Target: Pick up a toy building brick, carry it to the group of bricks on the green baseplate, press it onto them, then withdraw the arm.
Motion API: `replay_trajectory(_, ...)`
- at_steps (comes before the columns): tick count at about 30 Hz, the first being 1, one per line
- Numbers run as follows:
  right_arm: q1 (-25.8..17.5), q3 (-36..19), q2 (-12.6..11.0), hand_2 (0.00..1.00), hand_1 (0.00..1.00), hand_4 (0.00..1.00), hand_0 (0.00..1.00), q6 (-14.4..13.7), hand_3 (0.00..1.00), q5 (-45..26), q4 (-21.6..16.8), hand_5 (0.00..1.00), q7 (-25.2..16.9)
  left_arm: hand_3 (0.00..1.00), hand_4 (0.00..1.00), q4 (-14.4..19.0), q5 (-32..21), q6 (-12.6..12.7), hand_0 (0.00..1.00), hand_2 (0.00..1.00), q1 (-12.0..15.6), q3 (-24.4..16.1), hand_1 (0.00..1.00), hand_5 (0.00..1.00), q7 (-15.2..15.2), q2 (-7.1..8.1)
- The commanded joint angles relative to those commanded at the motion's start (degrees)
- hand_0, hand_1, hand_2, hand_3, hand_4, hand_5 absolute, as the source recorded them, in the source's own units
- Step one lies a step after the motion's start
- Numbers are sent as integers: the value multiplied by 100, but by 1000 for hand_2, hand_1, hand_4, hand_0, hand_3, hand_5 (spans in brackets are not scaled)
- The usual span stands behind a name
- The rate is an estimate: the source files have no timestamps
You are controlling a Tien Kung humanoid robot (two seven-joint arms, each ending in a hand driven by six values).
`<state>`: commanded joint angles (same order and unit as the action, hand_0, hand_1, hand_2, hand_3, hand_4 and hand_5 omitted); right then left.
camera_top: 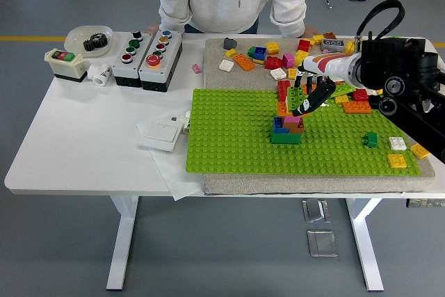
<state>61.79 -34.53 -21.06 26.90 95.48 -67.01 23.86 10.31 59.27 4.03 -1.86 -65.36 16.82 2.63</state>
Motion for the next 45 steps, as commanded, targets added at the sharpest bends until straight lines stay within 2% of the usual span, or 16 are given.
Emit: replay_trajectory(45,172,225,-10,561,497,879,386,60,528,71,138,356,-176,614,690,0,-37,20,864,806,-70,5,802,622,-14,19)
